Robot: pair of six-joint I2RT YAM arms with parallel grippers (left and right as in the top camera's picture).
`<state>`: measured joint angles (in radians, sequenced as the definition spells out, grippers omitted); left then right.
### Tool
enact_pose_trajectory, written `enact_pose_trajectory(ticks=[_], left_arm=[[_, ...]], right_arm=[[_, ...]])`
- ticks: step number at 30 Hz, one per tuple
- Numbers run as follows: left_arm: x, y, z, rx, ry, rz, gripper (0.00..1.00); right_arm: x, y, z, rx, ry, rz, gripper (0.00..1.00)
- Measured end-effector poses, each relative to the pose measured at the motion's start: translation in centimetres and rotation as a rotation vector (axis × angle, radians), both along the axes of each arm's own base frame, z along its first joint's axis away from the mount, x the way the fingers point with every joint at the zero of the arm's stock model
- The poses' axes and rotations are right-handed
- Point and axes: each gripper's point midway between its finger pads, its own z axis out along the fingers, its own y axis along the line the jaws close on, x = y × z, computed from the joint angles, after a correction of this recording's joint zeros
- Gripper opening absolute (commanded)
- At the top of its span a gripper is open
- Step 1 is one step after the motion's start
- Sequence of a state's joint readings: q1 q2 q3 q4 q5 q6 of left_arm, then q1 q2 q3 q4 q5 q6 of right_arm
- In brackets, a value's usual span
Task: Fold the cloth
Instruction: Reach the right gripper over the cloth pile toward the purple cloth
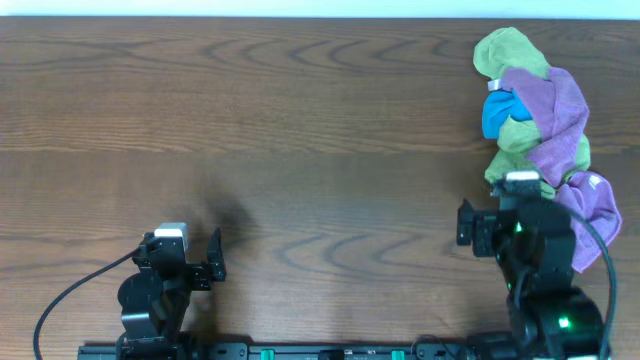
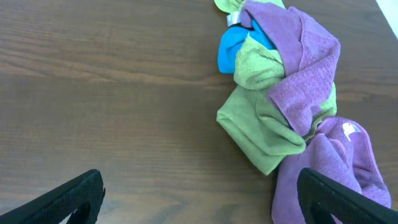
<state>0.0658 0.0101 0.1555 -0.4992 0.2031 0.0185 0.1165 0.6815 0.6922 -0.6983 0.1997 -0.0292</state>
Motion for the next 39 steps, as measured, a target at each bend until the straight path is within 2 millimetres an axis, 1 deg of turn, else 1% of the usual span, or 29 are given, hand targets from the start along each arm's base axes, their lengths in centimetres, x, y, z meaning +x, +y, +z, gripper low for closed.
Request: enact_pose_trajectory(ticks=[3, 9, 13, 16, 19, 23, 25, 27, 29, 31, 33, 35, 39], left_arm=[[0.0, 0.0, 0.0, 0.0, 0.0, 0.0, 0.95], [0.0, 0.0, 0.0, 0.0, 0.0, 0.0, 0.95], [0.0, 0.0, 0.0, 0.0, 0.0, 0.0, 0.95], [0.0, 0.0, 0.0, 0.0, 0.0, 0.0, 0.95], [0.0, 0.0, 0.0, 0.0, 0.0, 0.0, 0.95], [0.0, 0.0, 0.0, 0.0, 0.0, 0.0, 0.95], [0.0, 0.0, 0.0, 0.0, 0.0, 0.0, 0.95], [0.0, 0.0, 0.0, 0.0, 0.0, 0.0, 0.95], [0.0, 0.0, 0.0, 0.0, 0.0, 0.0, 0.95], [0.0, 0.0, 0.0, 0.0, 0.0, 0.0, 0.95], [0.0, 0.0, 0.0, 0.0, 0.0, 0.0, 0.95], [0.0, 0.0, 0.0, 0.0, 0.0, 0.0, 0.95], [0.0, 0.0, 0.0, 0.0, 0.0, 0.0, 0.95]], right_arm=[[1.1, 0.1, 0.6, -0.001, 0.02, -0.001, 0.99], [3.5, 0.4, 1.0, 0.0, 0.066, -0.007, 0.99], [5.6, 0.6, 1.2, -0.002, 0.082, -0.009, 0.99], [6.8, 0.5, 1.2, -0.015, 0.1, -0.021, 0.99], [7.8, 0.2, 1.6, -0.028, 0.098, -0.041, 0.99], [9.0, -0.1, 2.8, -0.035, 0.041, -0.062, 0.99], [9.6, -0.5, 3.7, -0.045, -0.003, -0.083, 0.99], [9.6, -1.3, 4.1, -0.072, -0.014, -0.121, 0.99], [9.3, -2.7, 4.2, -0.105, -0.008, -0.175, 0.99], [9.2, -4.4, 4.2, -0.117, -0.009, -0.24, 0.99], [9.3, -6.7, 4.0, -0.104, -0.014, -0.325, 0.99], [9.5, -8.9, 3.5, -0.074, -0.017, -0.398, 0.99], [9.3, -13.2, 1.2, -0.002, 0.023, -0.53, 0.99]])
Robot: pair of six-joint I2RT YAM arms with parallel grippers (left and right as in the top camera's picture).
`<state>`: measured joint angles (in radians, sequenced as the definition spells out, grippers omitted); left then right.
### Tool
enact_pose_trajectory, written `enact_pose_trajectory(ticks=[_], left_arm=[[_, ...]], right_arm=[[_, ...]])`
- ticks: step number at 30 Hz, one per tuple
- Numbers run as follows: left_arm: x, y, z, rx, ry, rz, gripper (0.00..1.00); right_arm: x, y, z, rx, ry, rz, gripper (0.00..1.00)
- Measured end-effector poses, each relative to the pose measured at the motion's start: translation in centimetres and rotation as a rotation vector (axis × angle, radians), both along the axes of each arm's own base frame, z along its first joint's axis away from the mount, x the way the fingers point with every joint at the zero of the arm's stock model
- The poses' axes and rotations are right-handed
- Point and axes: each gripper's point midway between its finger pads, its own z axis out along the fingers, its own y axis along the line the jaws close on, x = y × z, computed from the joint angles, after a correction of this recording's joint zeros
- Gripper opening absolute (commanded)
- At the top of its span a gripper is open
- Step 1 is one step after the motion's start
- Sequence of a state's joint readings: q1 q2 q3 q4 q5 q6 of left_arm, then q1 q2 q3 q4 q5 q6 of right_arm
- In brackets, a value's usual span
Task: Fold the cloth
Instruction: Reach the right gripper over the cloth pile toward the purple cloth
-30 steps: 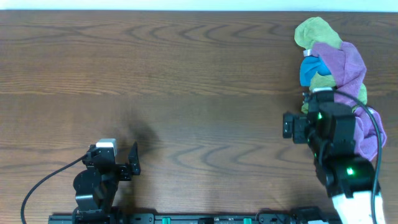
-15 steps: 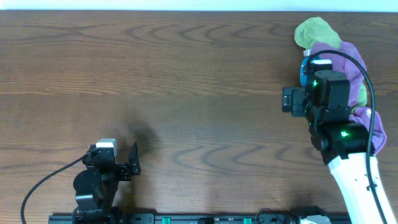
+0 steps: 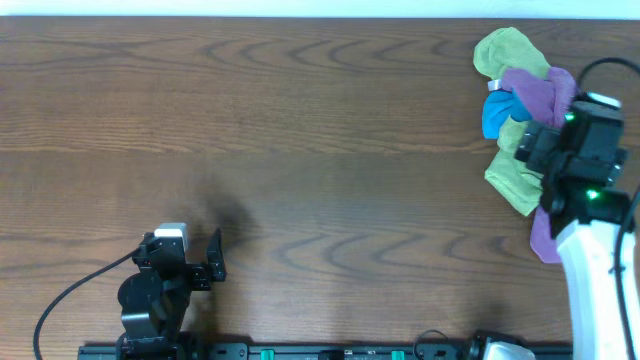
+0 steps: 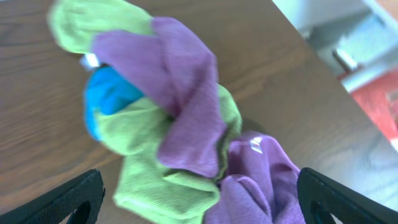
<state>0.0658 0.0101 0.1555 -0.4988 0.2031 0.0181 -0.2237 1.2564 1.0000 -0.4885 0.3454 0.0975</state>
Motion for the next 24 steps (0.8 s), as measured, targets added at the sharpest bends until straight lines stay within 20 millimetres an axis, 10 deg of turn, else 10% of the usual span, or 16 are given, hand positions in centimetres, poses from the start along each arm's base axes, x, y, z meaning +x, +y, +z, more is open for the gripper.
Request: enact_pose_trajectory(ticks=[24], left_arm=[[0.0, 0.0, 0.0, 0.0, 0.0, 0.0, 0.95]], right_arm=[[1.9, -4.5, -10.6, 0.221, 0.106, -0.172, 0.89]])
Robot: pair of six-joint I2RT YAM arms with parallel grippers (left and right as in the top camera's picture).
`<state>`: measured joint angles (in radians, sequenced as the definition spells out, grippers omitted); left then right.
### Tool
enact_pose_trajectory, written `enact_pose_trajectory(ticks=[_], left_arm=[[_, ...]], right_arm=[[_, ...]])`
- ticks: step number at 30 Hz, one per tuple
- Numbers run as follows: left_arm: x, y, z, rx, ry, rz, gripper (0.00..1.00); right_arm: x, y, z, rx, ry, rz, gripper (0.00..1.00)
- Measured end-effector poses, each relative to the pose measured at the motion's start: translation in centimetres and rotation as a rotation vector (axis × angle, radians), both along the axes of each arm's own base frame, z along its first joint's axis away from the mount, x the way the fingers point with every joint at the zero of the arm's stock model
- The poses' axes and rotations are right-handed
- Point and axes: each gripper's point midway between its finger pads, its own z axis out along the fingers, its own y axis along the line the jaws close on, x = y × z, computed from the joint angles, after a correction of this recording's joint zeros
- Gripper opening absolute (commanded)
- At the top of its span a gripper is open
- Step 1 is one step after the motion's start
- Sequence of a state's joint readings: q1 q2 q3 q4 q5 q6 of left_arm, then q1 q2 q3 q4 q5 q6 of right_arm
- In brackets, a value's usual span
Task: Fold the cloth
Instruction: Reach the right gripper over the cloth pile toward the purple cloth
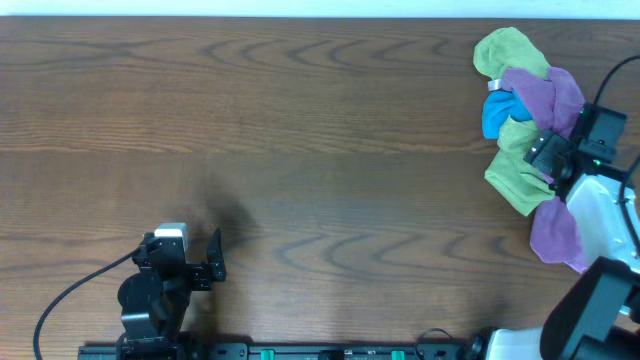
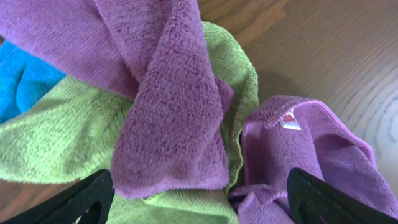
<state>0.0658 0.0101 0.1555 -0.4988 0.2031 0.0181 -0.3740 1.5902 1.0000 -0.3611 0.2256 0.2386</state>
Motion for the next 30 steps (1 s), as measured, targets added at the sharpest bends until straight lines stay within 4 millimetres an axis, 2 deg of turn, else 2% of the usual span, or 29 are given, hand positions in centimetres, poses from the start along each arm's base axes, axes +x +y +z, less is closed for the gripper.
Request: enact_pose_trajectory(ticks=[7, 12, 16, 17, 20, 21, 22, 28, 30], left_arm=[[0.0, 0.0, 0.0, 0.0, 0.0, 0.0, 0.95], [0.0, 0.0, 0.0, 0.0, 0.0, 0.0, 0.95], [0.0, 0.0, 0.0, 0.0, 0.0, 0.0, 0.95], [0.0, 0.0, 0.0, 0.0, 0.0, 0.0, 0.95], [0.0, 0.0, 0.0, 0.0, 0.0, 0.0, 0.95], [0.0, 0.0, 0.0, 0.0, 0.0, 0.0, 0.95], [0.0, 0.0, 0.0, 0.0, 0.0, 0.0, 0.95], [0.0, 0.0, 0.0, 0.0, 0.0, 0.0, 0.95], [0.0, 0.0, 0.0, 0.0, 0.0, 0.0, 0.95]], right_arm=[[0.3, -0.5, -1.5, 0.077, -0.02, 0.0, 0.89], [1.5, -0.1, -1.4, 0.111, -0.068, 0.03, 0.86], [2.1, 0.5, -2.4, 0.15, -0.072, 0.052, 0.83], [2.1, 0.6, -2.8, 0.16, -0.067, 0.055, 0.8], [2.3, 0.8, -3.6, 0.177, -0.061, 0.058, 0.6], [2.4, 0.8, -3.6, 0.179, -0.064, 0.06, 0.54], [2.5, 0.8, -3.5, 0.181, -0.07, 0.057, 0.43], [2.6, 0.8, -3.0, 0.17, -0.082, 0.073, 0.06], [2.7, 0.7, -1.7, 0.152, -0.107, 0.081, 0.03]])
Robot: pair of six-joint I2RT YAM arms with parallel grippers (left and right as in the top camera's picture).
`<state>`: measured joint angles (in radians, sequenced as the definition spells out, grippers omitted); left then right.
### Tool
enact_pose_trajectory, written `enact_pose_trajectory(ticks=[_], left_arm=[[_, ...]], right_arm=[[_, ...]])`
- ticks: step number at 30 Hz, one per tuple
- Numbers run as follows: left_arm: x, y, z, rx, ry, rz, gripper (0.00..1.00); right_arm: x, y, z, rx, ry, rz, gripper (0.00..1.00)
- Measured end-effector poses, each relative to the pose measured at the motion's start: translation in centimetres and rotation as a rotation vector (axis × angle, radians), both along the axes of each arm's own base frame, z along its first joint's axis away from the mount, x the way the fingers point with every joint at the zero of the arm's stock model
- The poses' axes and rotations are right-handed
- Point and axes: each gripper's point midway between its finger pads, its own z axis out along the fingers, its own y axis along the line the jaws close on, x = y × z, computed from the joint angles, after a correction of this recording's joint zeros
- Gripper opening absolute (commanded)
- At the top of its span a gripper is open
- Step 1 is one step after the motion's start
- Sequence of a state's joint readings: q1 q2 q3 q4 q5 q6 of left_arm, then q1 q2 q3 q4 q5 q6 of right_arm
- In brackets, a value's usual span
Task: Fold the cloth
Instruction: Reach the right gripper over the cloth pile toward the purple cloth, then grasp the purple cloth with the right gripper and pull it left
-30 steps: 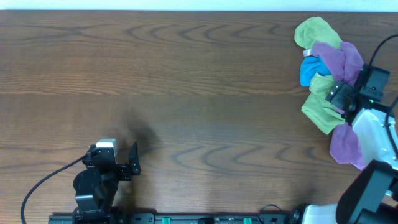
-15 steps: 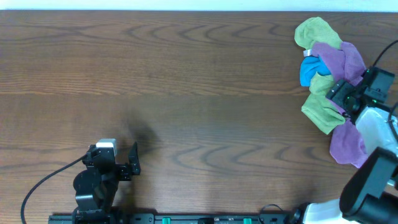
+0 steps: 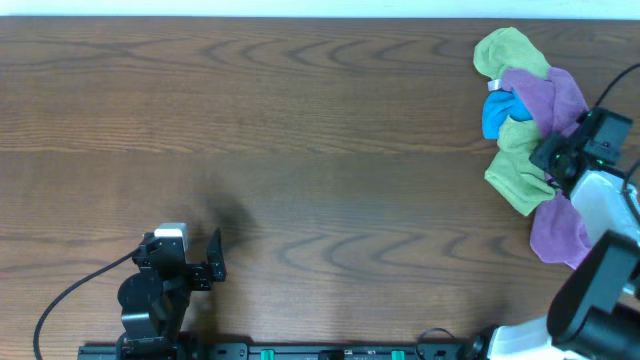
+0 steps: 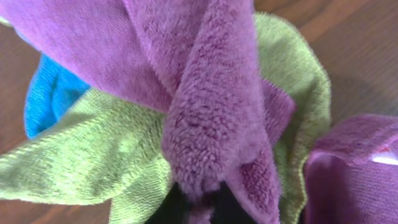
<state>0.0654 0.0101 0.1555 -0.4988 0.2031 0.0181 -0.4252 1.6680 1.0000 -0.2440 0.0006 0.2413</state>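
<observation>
A tangled pile of cloths lies at the table's far right. A purple cloth (image 3: 547, 97) (image 4: 211, 106) drapes over a green one (image 3: 508, 172) (image 4: 93, 162), with a blue one (image 3: 495, 116) (image 4: 50, 99) tucked beneath. My right gripper (image 3: 553, 160) (image 4: 200, 200) is pressed into the pile, its dark fingers shut on a fold of the purple cloth. Another purple bundle (image 3: 558, 232) (image 4: 348, 180) lies just beside it. My left gripper (image 3: 185, 262) rests open near the front left edge, far from the cloths.
The wooden table (image 3: 300, 150) stretches left of the pile. Its right edge runs close behind the cloths. A black cable (image 3: 70, 295) trails from the left arm at the front.
My right gripper was open just above the purple fold with its fingers wide apart. Now it sits lower and is shut on that fold. The left arm has not moved.
My right gripper first stood open near the front, short of the pile. It was then over the pile's right side, still open. After that it hung close above the purple and green folds, and now it grips the purple cloth.
</observation>
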Motion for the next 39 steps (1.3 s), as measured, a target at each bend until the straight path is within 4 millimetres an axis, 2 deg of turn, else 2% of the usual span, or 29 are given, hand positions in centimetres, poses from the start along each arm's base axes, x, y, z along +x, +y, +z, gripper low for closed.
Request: enact_pose_trajectory(ticks=[2, 6, 7, 8, 13, 19, 30, 39], left_arm=[[0.0, 0.0, 0.0, 0.0, 0.0, 0.0, 0.95], [0.0, 0.0, 0.0, 0.0, 0.0, 0.0, 0.95], [0.0, 0.0, 0.0, 0.0, 0.0, 0.0, 0.95], [0.0, 0.0, 0.0, 0.0, 0.001, 0.0, 0.95], [0.0, 0.0, 0.0, 0.0, 0.0, 0.0, 0.95], [0.0, 0.0, 0.0, 0.0, 0.0, 0.0, 0.95], [0.0, 0.0, 0.0, 0.0, 0.0, 0.0, 0.95], [0.0, 0.0, 0.0, 0.0, 0.0, 0.0, 0.95]], right_arm=[[0.0, 0.0, 1.9, -0.02, -0.037, 0.004, 0.01], [-0.6, 0.9, 7.0, -0.053, -0.132, 0.04, 0.02], [-1.1, 1.6, 8.5, -0.051, -0.149, 0.065, 0.02], [-1.4, 2.0, 9.1, -0.051, -0.156, 0.078, 0.02], [-3.7, 7.5, 12.1, -0.033, -0.157, 0.228, 0.02], [-5.3, 13.8, 14.1, -0.03, -0.171, 0.422, 0.02], [-7.6, 26.5, 14.0, 0.079, -0.159, 0.824, 0.02], [-11.0, 39.2, 16.1, 0.243, -0.261, 1.171, 0.02]])
